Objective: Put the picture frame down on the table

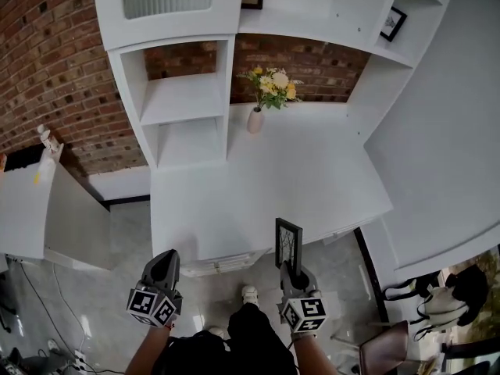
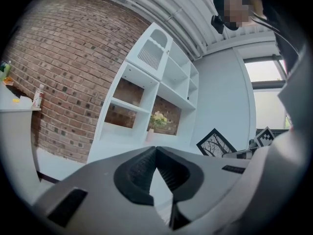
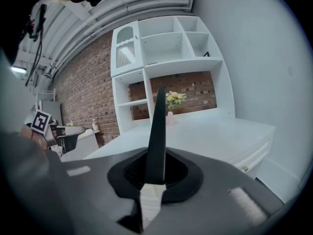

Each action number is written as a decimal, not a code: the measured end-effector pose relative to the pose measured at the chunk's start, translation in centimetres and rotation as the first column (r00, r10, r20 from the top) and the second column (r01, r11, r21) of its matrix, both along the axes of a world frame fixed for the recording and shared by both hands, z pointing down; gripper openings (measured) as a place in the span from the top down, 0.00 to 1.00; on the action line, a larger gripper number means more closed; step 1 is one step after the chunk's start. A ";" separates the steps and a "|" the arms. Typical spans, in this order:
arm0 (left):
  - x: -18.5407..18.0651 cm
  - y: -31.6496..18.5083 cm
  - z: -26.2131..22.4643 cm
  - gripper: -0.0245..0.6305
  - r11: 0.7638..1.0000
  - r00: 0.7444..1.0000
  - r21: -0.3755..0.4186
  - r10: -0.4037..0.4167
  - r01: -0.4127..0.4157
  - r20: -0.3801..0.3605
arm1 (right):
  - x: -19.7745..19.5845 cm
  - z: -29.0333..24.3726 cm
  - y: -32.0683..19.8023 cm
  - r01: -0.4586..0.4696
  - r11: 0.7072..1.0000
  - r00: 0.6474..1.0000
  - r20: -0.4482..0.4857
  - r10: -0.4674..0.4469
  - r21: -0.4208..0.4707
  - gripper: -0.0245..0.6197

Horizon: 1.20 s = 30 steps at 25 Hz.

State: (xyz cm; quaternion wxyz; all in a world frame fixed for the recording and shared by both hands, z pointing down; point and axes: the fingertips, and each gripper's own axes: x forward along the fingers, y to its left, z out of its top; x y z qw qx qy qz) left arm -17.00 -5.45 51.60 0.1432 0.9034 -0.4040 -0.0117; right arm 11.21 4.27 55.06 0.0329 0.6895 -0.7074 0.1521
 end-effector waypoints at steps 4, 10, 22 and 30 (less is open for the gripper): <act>1.1 -1.8 0.1 0.98 0.998 0.998 0.003 -0.060 0.060 0.003 | 1.4 0.3 -3.2 0.057 0.998 0.998 0.004 -0.057 -0.019 0.91; 2.6 -4.3 0.2 0.98 0.992 0.992 -0.007 -0.129 0.129 0.005 | 2.6 1.4 -7.3 0.147 0.988 0.989 0.021 -0.146 -0.055 0.91; 3.9 -6.4 0.7 0.98 0.964 0.965 -0.030 -0.262 0.263 0.022 | 2.4 2.9 -12.5 0.322 0.942 0.947 0.050 -0.318 -0.095 0.91; 5.4 -6.4 0.5 0.98 0.954 0.954 -0.037 -0.297 0.299 0.050 | 3.0 3.9 -13.8 0.355 0.927 0.929 0.160 -0.335 -0.123 0.91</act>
